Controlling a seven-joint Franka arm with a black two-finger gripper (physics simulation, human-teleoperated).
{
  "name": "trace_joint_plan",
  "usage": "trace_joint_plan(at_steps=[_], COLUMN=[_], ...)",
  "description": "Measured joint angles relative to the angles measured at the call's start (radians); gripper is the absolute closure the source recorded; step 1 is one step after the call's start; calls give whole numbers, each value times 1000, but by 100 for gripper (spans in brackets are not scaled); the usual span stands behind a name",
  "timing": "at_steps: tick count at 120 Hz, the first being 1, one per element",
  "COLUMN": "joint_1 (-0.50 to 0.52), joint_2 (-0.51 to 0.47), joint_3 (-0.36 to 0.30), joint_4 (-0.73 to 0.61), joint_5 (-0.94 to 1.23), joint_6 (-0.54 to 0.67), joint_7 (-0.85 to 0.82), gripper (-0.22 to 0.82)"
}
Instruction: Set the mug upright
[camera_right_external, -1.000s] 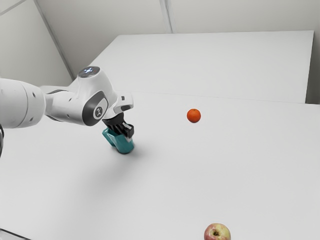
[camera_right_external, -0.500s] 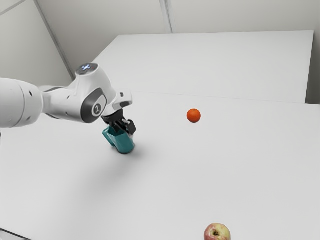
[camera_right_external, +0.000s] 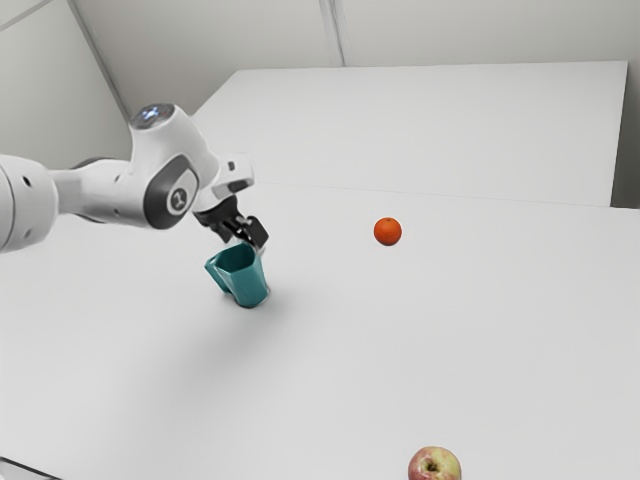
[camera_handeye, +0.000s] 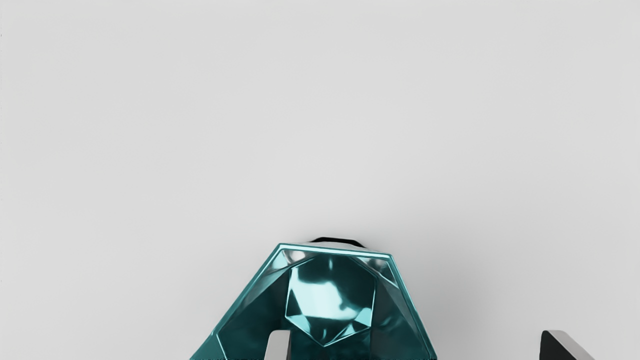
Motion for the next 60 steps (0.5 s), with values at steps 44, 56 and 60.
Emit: trace_joint_plan(at_steps=[44,56,60], joint_1=[1,4,5], joint_2=[6,18,21], joint_3=[1,1,1], joint_4=[229,289,304], joint_5=[-17,-20,-21], joint_6=[-304,-406,-438], joint_7=[-34,-46,-49], gripper=[1,1,1])
